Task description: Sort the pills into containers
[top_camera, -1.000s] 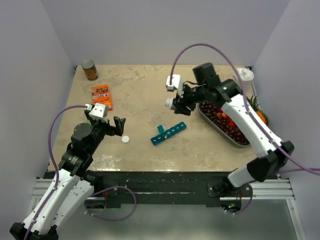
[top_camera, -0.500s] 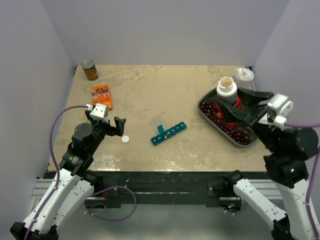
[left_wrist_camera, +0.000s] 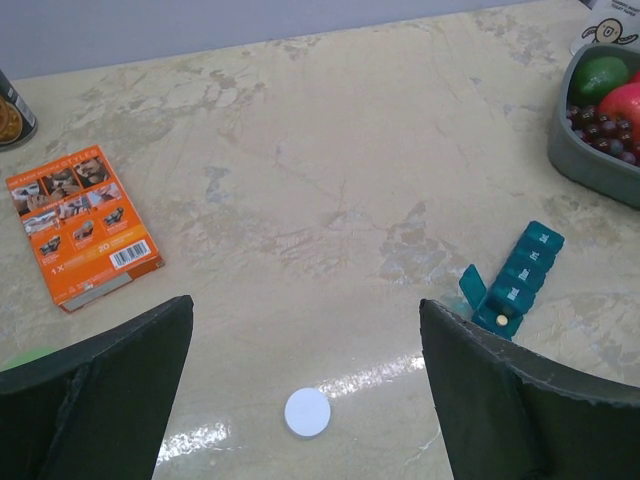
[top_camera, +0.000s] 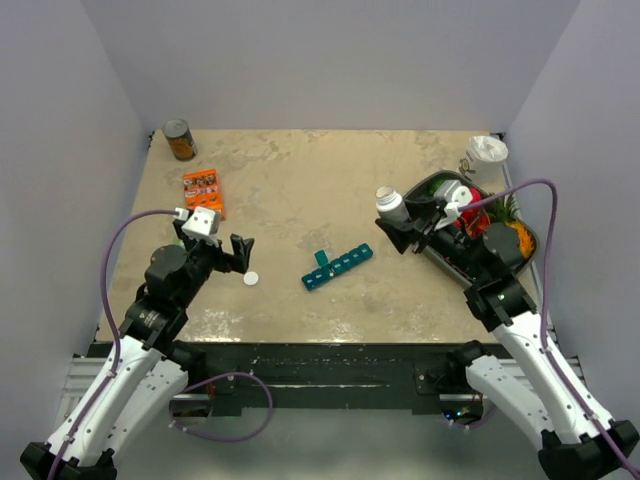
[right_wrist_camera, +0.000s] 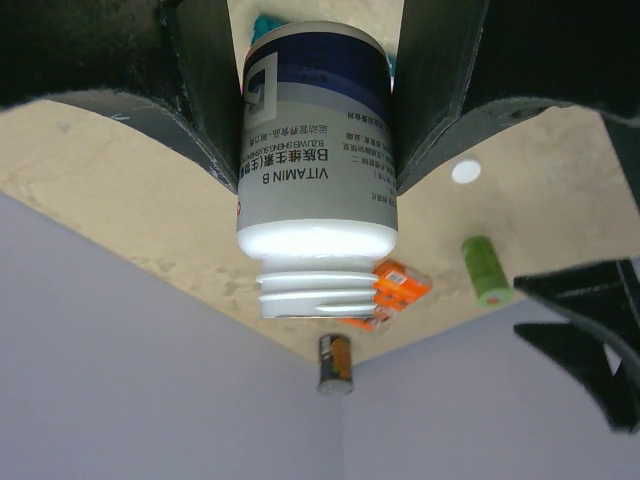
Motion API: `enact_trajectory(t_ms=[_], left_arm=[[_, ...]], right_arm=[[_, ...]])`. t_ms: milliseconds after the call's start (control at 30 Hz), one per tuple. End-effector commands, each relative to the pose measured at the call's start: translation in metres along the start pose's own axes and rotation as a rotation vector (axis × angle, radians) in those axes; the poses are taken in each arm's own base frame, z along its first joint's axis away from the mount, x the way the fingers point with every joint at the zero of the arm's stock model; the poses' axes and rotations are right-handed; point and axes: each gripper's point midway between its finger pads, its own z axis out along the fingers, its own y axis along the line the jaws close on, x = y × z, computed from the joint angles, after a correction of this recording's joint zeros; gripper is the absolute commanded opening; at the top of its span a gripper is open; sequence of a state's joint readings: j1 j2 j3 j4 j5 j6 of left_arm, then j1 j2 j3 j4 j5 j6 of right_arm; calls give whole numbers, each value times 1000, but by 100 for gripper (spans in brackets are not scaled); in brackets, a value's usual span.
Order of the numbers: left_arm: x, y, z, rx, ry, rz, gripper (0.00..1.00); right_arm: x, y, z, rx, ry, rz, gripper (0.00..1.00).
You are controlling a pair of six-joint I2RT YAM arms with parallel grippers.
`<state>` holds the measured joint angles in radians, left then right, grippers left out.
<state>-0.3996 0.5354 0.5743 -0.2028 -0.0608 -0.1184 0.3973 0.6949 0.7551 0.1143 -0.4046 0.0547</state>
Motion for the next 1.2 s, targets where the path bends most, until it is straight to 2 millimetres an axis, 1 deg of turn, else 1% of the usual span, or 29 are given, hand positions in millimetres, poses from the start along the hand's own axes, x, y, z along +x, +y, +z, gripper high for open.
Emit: enact_trajectory(t_ms=[0, 33, 67, 133, 200, 233, 300, 333, 367, 400, 433, 467, 500, 567, 600, 667, 700, 733, 767, 800, 833, 867, 900, 933, 1000, 1033, 1100, 1133, 1167], left_arm=[[-14, -3, 2, 25, -50, 18, 99], [-13, -3, 2, 25, -49, 19, 99], [-14, -3, 2, 23, -50, 18, 99], [-14, -3, 2, 25, -49, 17, 99], [-14, -3, 2, 25, -49, 18, 99], [-15, -4, 2, 27, -52, 17, 99], [-16, -5, 2, 33, -54, 18, 99], [-16, -6, 1, 38, -57, 17, 99], [-16, -6, 2, 42, -57, 19, 99], [-17, -8, 1, 49, -60, 17, 99], [-17, -8, 1, 49, -60, 17, 99], [-18, -8, 1, 50, -61, 17, 99], [-18, -8, 1, 50, -61, 17, 99], [-17, -8, 0, 50, -61, 17, 99], [-17, -8, 0, 50, -61, 17, 99], [-18, -8, 0, 53, -62, 17, 99], [-18, -8, 0, 53, -61, 17, 99], [-17, -8, 1, 53, -61, 17, 99], [-18, -9, 1, 53, -62, 17, 99], [-17, -9, 1, 53, -59, 16, 99], [-17, -8, 2, 53, -58, 17, 99], [-16, -8, 3, 53, -53, 17, 99], [-16, -8, 2, 53, -55, 17, 99], [-16, -8, 3, 53, -53, 17, 99], [-16, -8, 2, 53, -55, 16, 99], [-16, -8, 2, 53, -53, 17, 99], [-16, -7, 1, 47, -57, 17, 99], [-16, -7, 1, 47, -55, 17, 99], [-16, -7, 1, 42, -57, 17, 99]], right_arm=[[20, 17, 10, -180, 10, -86, 0], [26, 15, 10, -202, 24, -132, 0], [35, 27, 8, -296, 43, -145, 0], [52, 35, 5, -375, 94, -145, 0], [63, 44, 0, -466, 139, -156, 0], [78, 46, -5, -487, 196, -144, 0], [91, 39, -8, -488, 268, -168, 0], [110, 36, -13, -495, 341, -160, 0], [119, 34, -16, -500, 375, -158, 0], [120, 30, -16, -507, 389, -190, 0], [128, 30, -19, -513, 428, -157, 0], [128, 31, -20, -519, 434, -149, 0], [123, 31, -18, -521, 429, -158, 0], [129, 27, -19, -519, 460, -158, 0], [129, 22, -18, -525, 458, -205, 0], [140, 13, -24, -505, 510, -218, 0], [142, 12, -27, -523, 516, -254, 0], [149, 16, -35, -540, 561, -220, 0], [158, 17, -38, -556, 603, -181, 0], [156, 16, -37, -595, 611, -208, 0], [168, 27, -55, -655, 708, -112, 0], [170, 33, -59, -704, 732, -64, 0], [175, 31, -55, -780, 745, -76, 0], [175, 43, -70, -836, 795, 8, 0], [174, 46, -65, -856, 773, 44, 0], [174, 42, -59, -844, 745, 11, 0], [173, 40, -54, -801, 729, -3, 0], [172, 35, -45, -785, 699, -43, 0], [173, 36, -44, -789, 696, -52, 0]])
